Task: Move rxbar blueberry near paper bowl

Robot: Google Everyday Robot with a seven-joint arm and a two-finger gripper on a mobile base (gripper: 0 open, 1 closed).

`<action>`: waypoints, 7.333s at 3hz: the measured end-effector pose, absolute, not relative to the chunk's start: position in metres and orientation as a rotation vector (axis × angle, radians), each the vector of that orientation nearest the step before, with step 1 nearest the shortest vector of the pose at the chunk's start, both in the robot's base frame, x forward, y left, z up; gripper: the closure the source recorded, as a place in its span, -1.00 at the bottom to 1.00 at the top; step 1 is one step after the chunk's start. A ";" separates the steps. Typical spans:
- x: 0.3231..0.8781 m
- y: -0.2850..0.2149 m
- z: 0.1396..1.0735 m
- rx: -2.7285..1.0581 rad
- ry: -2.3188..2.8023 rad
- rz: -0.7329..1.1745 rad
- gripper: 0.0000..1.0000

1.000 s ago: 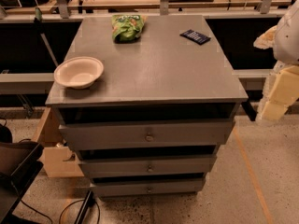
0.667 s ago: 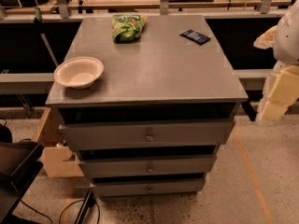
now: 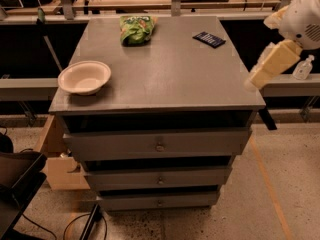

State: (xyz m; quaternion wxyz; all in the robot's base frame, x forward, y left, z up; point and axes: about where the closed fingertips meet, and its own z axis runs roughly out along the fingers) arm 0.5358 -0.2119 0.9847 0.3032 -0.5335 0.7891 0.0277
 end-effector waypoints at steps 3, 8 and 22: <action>0.695 -0.203 0.991 -0.865 1.888 0.271 -1.00; 0.821 -0.219 0.949 -0.684 1.772 0.309 -1.00; 0.899 -0.205 0.836 -0.684 2.026 0.334 -1.00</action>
Offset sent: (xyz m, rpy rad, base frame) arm 0.2271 -0.0078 0.0258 0.7085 -0.3808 -0.3779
